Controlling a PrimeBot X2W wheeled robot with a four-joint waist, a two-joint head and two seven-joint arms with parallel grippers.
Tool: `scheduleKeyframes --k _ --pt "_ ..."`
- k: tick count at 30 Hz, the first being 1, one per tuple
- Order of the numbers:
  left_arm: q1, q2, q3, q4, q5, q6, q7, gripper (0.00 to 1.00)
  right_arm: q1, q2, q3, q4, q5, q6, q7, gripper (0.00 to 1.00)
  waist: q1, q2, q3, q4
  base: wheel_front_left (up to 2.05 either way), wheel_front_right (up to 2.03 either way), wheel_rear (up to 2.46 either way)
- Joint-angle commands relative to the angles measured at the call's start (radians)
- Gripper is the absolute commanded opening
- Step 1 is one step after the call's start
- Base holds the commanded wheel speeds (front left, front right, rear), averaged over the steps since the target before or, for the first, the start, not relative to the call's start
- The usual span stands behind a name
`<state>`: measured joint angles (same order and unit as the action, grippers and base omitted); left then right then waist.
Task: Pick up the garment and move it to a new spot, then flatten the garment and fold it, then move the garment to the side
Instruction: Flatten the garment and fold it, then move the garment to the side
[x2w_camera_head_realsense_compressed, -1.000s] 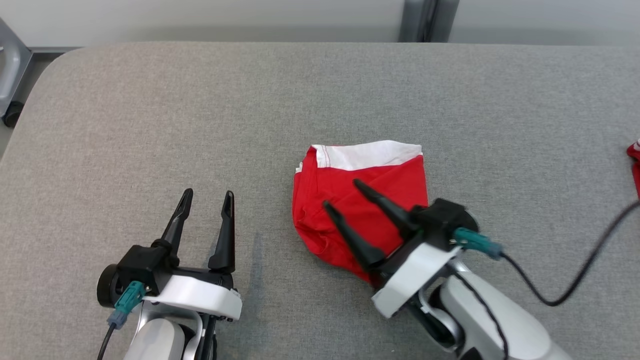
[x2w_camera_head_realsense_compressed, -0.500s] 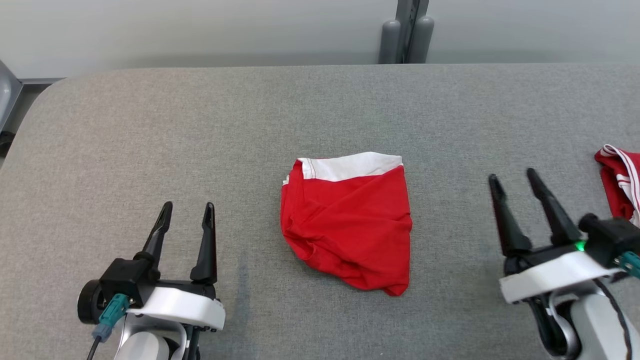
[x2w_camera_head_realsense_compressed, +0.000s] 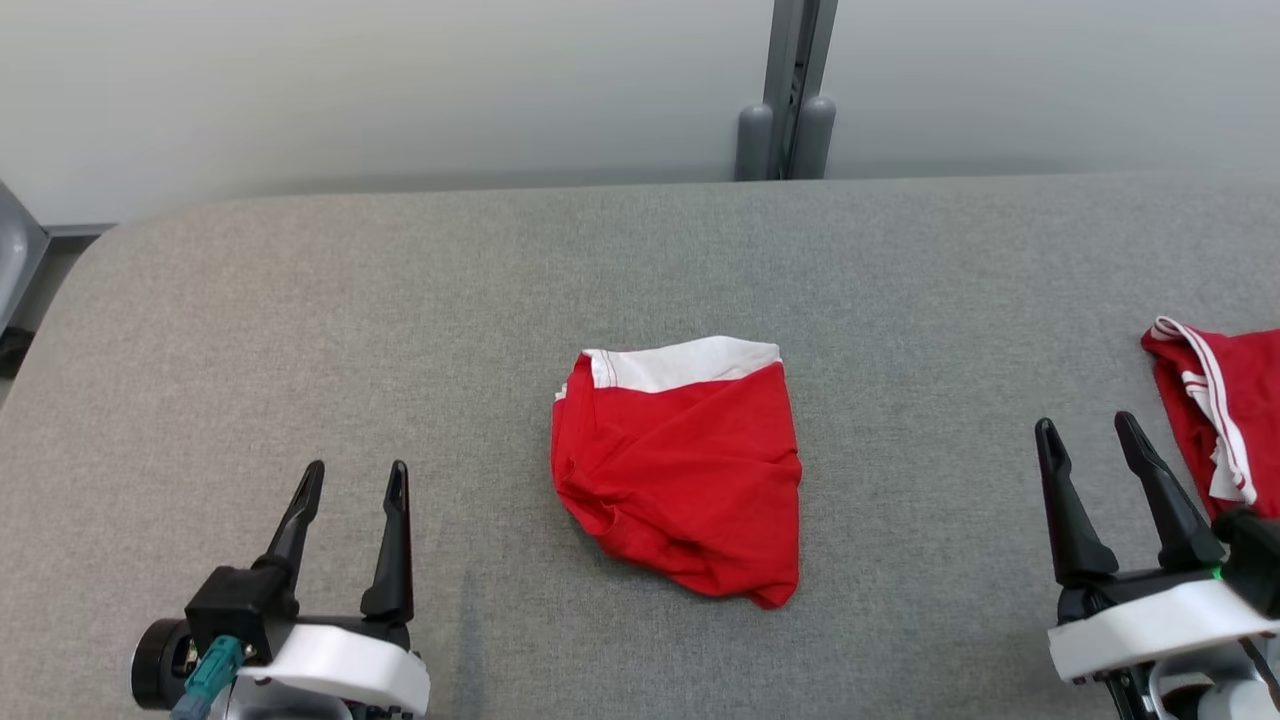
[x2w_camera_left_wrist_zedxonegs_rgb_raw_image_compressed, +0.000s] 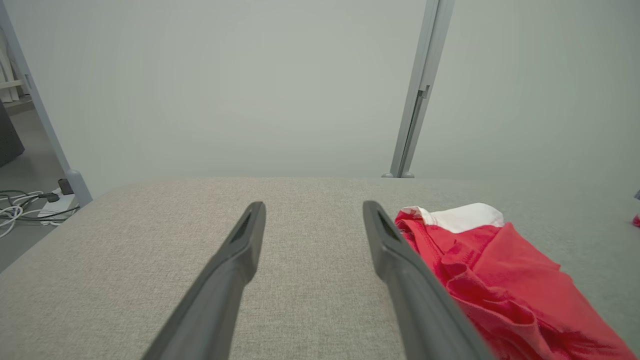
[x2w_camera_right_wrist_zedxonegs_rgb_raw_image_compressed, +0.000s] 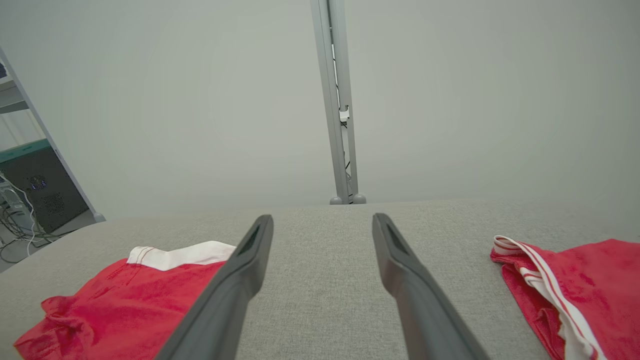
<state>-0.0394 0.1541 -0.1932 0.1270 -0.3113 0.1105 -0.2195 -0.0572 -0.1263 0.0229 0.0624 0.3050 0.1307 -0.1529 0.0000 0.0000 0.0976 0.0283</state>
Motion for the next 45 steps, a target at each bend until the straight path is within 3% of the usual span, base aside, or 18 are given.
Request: scheduleKeyframes --k 1,18,45 --pt "0.020 0.011 0.002 -0.011 -0.005 0.008 0.005 1.00 0.025 -0.001 -0.011 -0.017 -0.008 0.000 0.008 1.00 0.0000 0.0000 -0.022 -0.004 0.00 0.00 0.00" --pt "0.134 0.047 0.011 -0.065 -0.017 0.038 0.055 1.00 0.177 0.015 -0.062 -0.101 -0.043 0.000 0.090 1.00 0.0000 0.0000 -0.126 -0.011 0.00 0.00 0.00" --pt "0.111 0.051 0.006 -0.087 -0.035 0.060 0.053 1.00 0.210 0.050 -0.089 -0.154 -0.060 0.000 0.129 1.00 0.0000 0.0000 -0.127 0.016 0.00 0.00 0.00"
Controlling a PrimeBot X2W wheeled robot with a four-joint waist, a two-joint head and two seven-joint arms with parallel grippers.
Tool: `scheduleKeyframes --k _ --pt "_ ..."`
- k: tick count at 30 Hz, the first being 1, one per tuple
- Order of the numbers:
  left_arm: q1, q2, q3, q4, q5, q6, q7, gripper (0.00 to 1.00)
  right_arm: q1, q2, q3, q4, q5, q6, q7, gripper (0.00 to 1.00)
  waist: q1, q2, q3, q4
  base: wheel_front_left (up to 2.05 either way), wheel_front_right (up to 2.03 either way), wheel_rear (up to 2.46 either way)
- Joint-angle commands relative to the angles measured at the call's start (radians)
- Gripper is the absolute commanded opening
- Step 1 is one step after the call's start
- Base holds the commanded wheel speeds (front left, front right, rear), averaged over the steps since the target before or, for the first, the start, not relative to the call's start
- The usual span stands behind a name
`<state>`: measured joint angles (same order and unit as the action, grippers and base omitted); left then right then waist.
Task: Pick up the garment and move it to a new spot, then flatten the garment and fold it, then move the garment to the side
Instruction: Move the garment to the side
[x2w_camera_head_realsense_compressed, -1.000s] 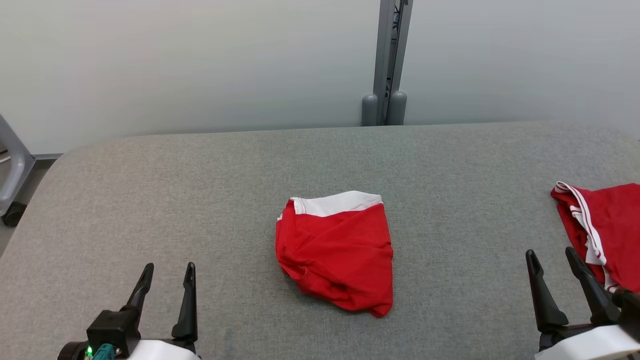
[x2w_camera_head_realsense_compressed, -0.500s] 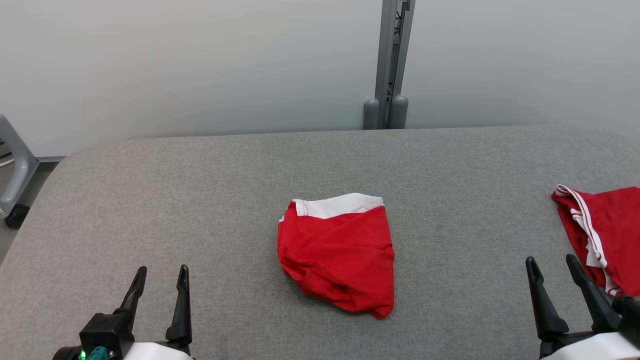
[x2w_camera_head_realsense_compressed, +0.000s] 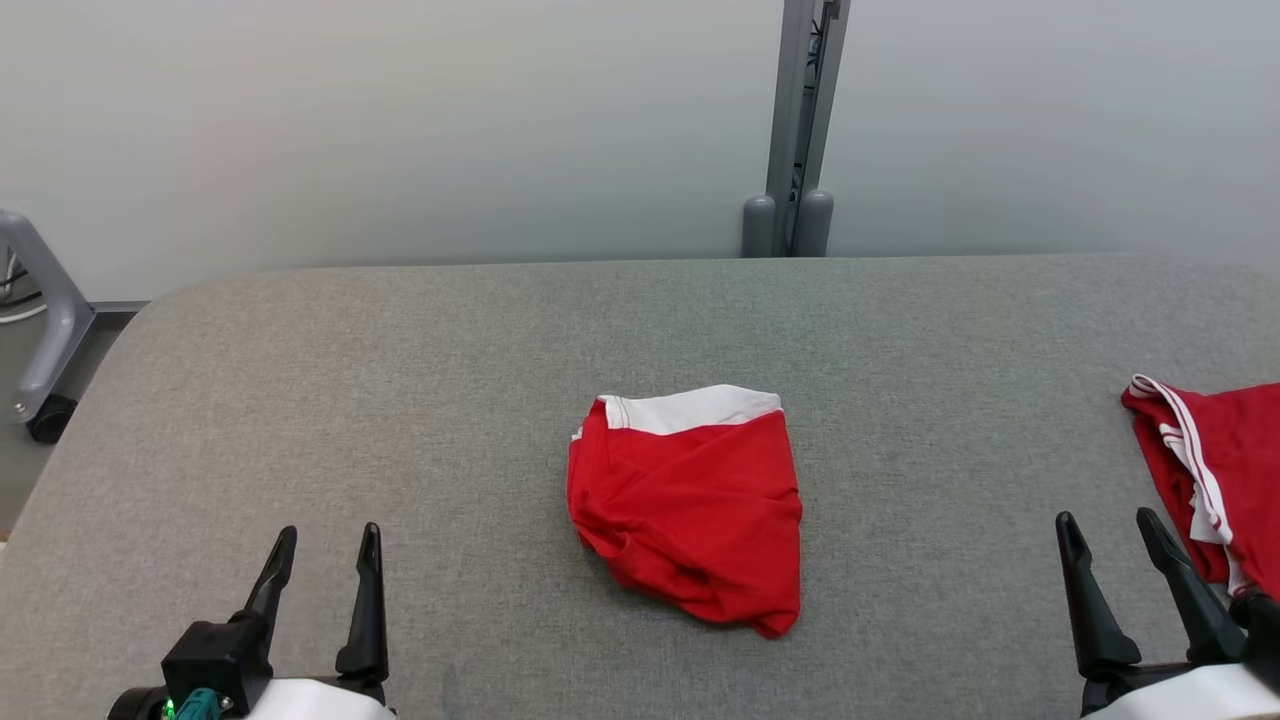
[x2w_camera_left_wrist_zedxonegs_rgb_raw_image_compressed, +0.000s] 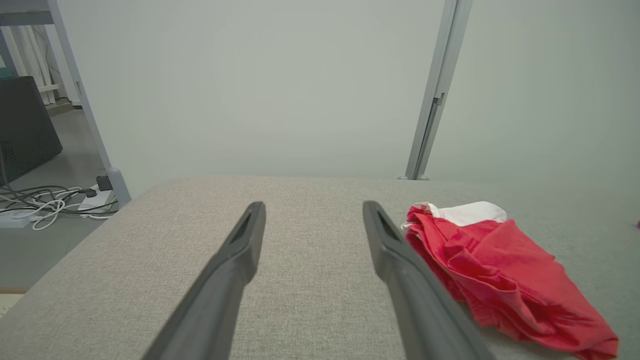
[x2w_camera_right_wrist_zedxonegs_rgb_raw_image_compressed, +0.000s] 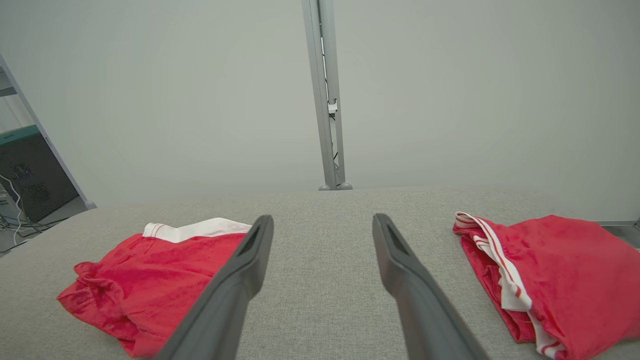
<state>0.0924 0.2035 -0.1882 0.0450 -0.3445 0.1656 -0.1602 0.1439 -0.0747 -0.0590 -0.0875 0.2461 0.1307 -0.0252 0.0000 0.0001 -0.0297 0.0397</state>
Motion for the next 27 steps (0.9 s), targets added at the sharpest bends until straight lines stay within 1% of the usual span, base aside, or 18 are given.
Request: scheduleKeyframes --k 1,4,8,14,19,22,27 --pt "-0.024 0.001 0.000 -0.006 -0.002 0.006 -0.007 1.00 0.009 0.000 -0.010 -0.003 -0.002 0.000 0.000 1.00 0.0000 -0.0001 0.002 0.009 0.00 0.00 0.00" --pt "-0.036 -0.002 -0.006 -0.009 -0.002 0.001 -0.010 1.00 0.009 0.001 -0.021 0.004 0.001 0.000 -0.003 1.00 0.0000 -0.0001 0.007 0.024 0.00 0.00 0.00" --pt "-0.077 -0.011 -0.020 -0.009 0.007 -0.005 -0.021 1.00 -0.009 0.003 -0.034 0.031 0.004 0.000 -0.019 1.00 0.0000 -0.0001 0.027 0.073 0.00 0.00 0.00" --pt "-0.139 -0.034 -0.032 -0.003 0.010 -0.014 -0.053 1.00 -0.081 -0.021 -0.018 0.135 0.023 0.000 -0.053 1.00 0.0000 -0.0001 0.076 0.157 0.00 0.00 0.00" --pt "-0.173 -0.047 -0.038 0.012 0.007 -0.024 -0.076 1.00 -0.187 -0.051 0.031 0.281 0.056 0.000 -0.096 1.00 0.0000 -0.0001 0.121 0.214 0.00 0.00 0.00" --pt "-0.189 -0.053 -0.042 0.023 0.011 -0.032 -0.086 1.00 -0.257 -0.064 0.074 0.395 0.085 0.000 -0.116 1.00 0.0000 -0.0001 0.150 0.239 0.00 0.00 0.00" --pt "-0.216 -0.065 -0.042 0.043 0.017 -0.040 -0.096 1.00 -0.369 -0.056 0.156 0.586 0.136 0.000 -0.146 1.00 0.0000 -0.0001 0.187 0.257 0.00 0.00 0.00"
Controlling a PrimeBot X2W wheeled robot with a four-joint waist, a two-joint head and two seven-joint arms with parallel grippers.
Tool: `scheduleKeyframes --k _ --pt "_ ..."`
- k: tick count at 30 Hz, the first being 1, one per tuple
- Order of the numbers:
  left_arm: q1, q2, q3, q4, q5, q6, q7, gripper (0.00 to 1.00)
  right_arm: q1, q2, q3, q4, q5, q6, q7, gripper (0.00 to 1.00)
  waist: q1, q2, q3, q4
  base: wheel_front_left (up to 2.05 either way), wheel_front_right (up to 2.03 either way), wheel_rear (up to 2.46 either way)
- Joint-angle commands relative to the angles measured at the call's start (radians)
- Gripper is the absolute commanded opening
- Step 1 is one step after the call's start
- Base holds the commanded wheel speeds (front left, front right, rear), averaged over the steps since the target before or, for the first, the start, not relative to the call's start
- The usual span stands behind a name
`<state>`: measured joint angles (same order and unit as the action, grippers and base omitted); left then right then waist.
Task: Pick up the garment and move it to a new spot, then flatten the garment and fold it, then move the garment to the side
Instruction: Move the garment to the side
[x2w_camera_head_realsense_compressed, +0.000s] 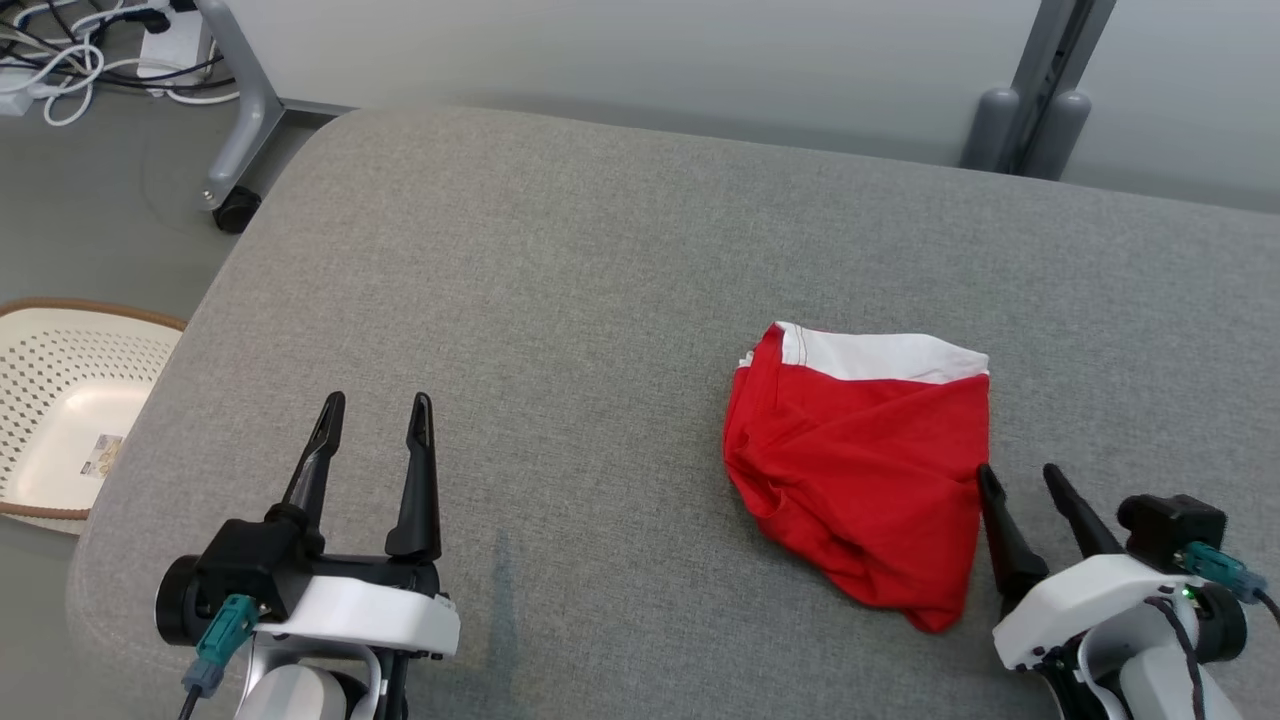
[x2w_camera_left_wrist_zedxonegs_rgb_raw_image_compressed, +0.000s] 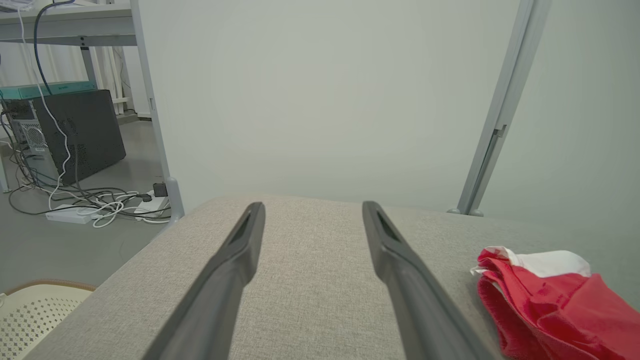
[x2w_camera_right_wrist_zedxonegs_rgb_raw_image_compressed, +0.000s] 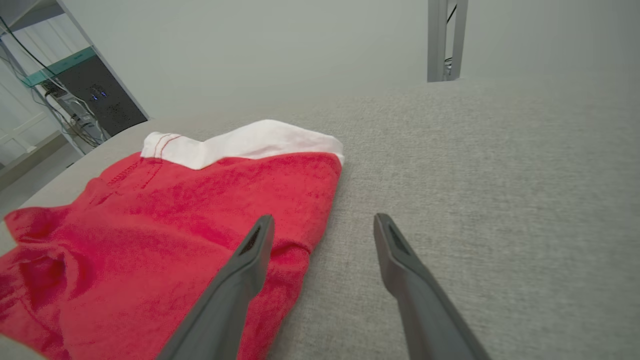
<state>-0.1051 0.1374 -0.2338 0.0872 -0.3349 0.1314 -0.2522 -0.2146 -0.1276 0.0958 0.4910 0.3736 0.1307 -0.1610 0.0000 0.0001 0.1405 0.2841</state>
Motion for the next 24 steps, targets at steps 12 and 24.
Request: scheduleKeyframes --k 12,24 --pt "-0.043 -0.009 0.012 0.028 0.025 -0.016 -0.013 1.00 -0.134 0.021 0.233 0.266 0.148 0.000 0.042 0.00 0.0000 -0.0001 0.042 -0.024 0.00 0.00 0.00" --pt "-0.013 0.001 0.025 0.003 0.045 -0.018 -0.012 1.00 -0.162 -0.083 0.332 0.200 0.151 0.000 -0.066 0.00 0.0000 -0.0001 0.039 -0.179 0.00 0.00 0.00"
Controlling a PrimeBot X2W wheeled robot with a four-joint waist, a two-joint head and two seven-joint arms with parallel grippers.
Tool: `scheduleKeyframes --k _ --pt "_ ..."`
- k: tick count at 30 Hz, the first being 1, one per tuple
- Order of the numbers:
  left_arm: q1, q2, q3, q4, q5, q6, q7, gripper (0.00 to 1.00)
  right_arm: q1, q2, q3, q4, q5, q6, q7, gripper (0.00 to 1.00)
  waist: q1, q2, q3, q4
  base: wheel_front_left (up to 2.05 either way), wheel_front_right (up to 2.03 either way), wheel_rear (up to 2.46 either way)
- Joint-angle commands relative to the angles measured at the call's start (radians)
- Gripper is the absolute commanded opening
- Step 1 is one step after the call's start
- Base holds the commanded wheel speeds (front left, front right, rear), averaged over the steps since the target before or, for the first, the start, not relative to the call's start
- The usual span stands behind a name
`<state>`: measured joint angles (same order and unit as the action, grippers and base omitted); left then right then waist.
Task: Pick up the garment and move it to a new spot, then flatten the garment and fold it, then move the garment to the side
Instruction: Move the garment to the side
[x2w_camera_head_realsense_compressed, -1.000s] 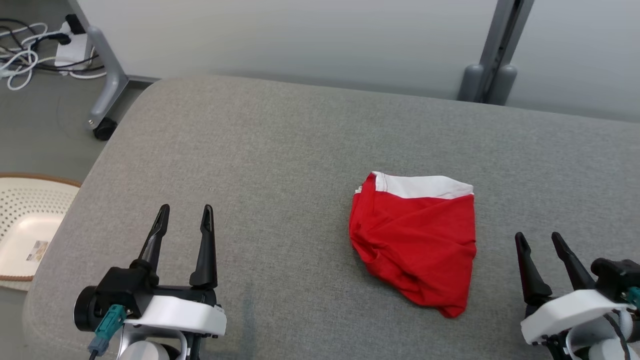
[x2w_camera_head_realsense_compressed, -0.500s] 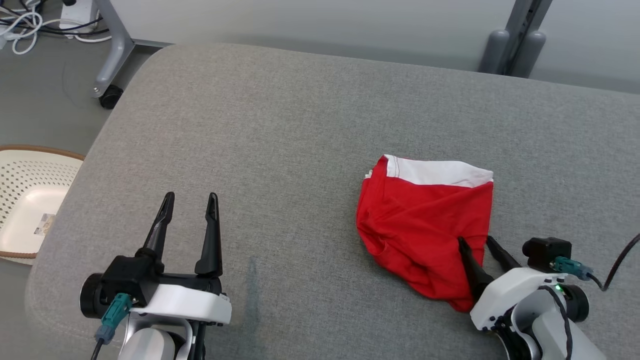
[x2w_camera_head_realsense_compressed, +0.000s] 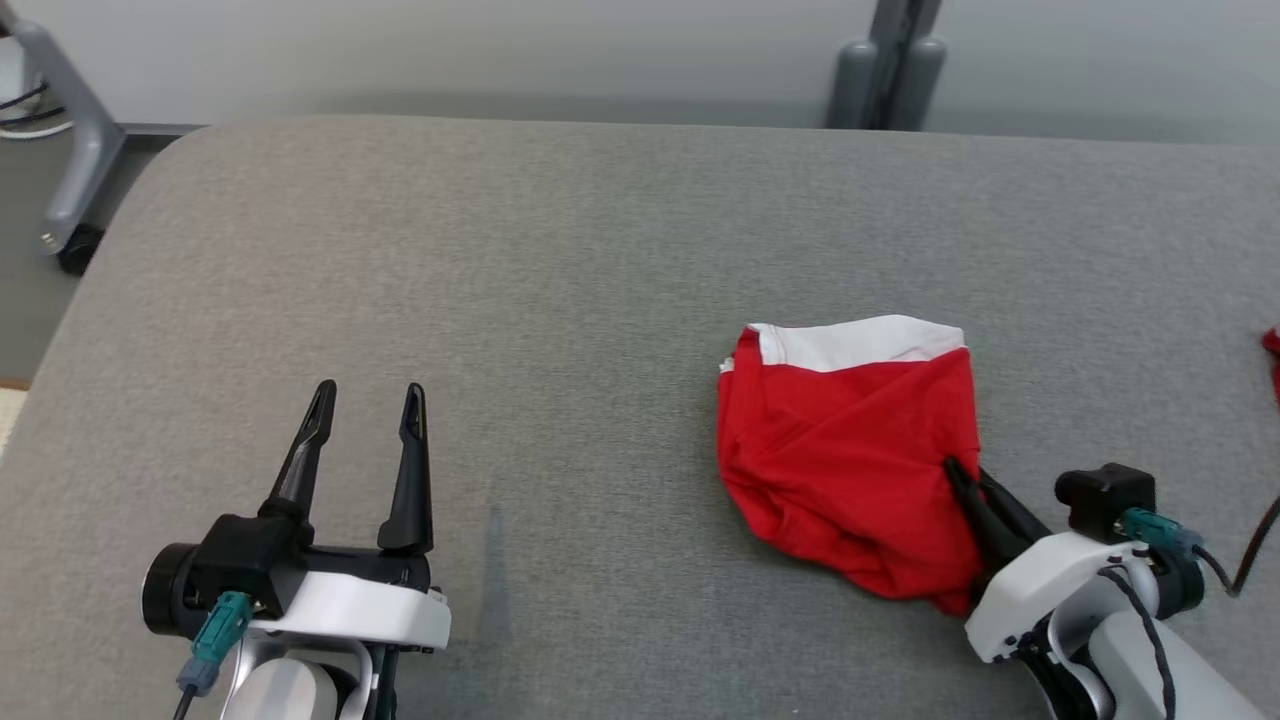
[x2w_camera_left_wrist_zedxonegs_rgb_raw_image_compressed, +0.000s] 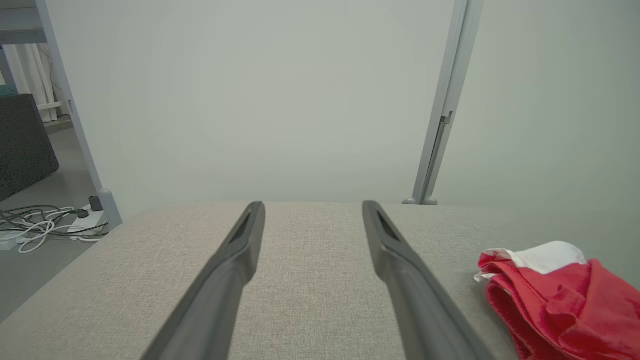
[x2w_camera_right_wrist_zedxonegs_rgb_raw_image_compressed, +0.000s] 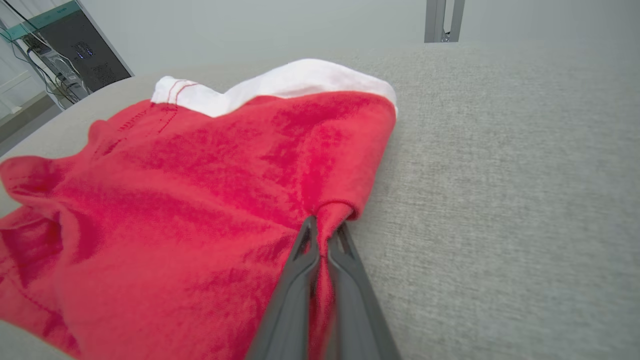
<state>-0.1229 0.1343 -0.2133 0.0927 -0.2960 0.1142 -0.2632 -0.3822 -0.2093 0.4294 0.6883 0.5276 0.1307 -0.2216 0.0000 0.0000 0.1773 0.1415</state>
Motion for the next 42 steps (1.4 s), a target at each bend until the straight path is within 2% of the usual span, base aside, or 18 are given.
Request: scheduleKeyframes --k 1,6,8,13,14,19,23,29,31,33,34,38,42 --pt "0.004 0.006 0.001 -0.004 0.008 -0.002 -0.001 1.00 0.011 -0.021 -0.001 -0.007 -0.006 0.000 -0.009 0.00 0.0000 0.0000 0.004 -0.056 0.00 0.00 0.00" --pt "-0.019 0.022 -0.011 -0.038 0.022 -0.007 0.006 1.00 0.016 -0.114 0.016 -0.048 -0.035 0.000 -0.002 0.00 0.0000 0.0000 0.031 -0.168 0.00 0.00 0.00" --pt "-0.046 0.034 -0.030 -0.069 0.039 -0.016 0.028 1.00 -0.005 -0.202 0.011 -0.073 -0.058 0.000 0.011 0.00 0.0000 0.0000 0.060 -0.245 0.00 0.00 0.00" --pt "-0.079 0.053 -0.046 -0.106 0.054 -0.020 0.061 1.00 -0.069 -0.311 0.015 -0.113 -0.072 0.000 0.038 0.00 0.0000 0.0000 0.110 -0.323 0.00 0.00 0.00" --pt "-0.092 0.060 -0.053 -0.118 0.063 -0.022 0.074 1.00 -0.111 -0.355 0.024 -0.129 -0.074 0.000 0.037 0.00 0.0000 0.0000 0.133 -0.344 0.00 0.00 0.00" --pt "-0.130 0.076 -0.069 -0.148 0.081 -0.028 0.108 1.00 -0.228 -0.448 0.042 -0.126 -0.044 0.000 0.040 0.00 0.0000 0.0000 0.202 -0.366 0.00 0.00 0.00" --pt "-0.159 0.087 -0.083 -0.169 0.097 -0.036 0.128 1.00 -0.304 -0.498 0.011 -0.060 -0.008 0.000 0.014 0.00 0.0000 0.0000 0.251 -0.357 0.00 0.00 0.00" --pt "-0.177 0.104 -0.087 -0.199 0.106 -0.032 0.152 1.00 -0.379 -0.518 0.005 0.057 0.023 0.000 -0.010 0.00 0.0000 0.0000 0.306 -0.341 0.00 0.00 0.00" --pt "-0.182 0.111 -0.086 -0.207 0.108 -0.033 0.157 1.00 -0.401 -0.506 0.009 0.100 0.029 0.000 -0.017 0.00 0.0000 0.0000 0.319 -0.338 0.00 0.00 0.00" --pt "-0.180 0.115 -0.088 -0.215 0.111 -0.032 0.162 1.00 -0.420 -0.489 -0.008 0.153 0.041 0.000 -0.025 0.50 0.0000 0.0000 0.329 -0.337 0.00 0.00 0.00" --pt "-0.180 0.117 -0.089 -0.218 0.111 -0.031 0.163 1.00 -0.424 -0.480 -0.011 0.179 0.043 0.000 -0.029 1.00 0.0000 0.0000 0.331 -0.337 0.00 0.00 0.00" --pt "-0.177 0.121 -0.089 -0.219 0.109 -0.026 0.168 1.00 -0.426 -0.444 -0.029 0.251 0.058 0.000 -0.038 1.00 0.0000 0.0000 0.327 -0.347 0.00 0.00 0.00" --pt "-0.157 0.119 -0.088 -0.209 0.100 -0.020 0.164 1.00 -0.407 -0.408 -0.059 0.250 0.082 0.000 -0.045 1.00 0.0000 0.0000 0.305 -0.363 0.00 0.00 0.00"
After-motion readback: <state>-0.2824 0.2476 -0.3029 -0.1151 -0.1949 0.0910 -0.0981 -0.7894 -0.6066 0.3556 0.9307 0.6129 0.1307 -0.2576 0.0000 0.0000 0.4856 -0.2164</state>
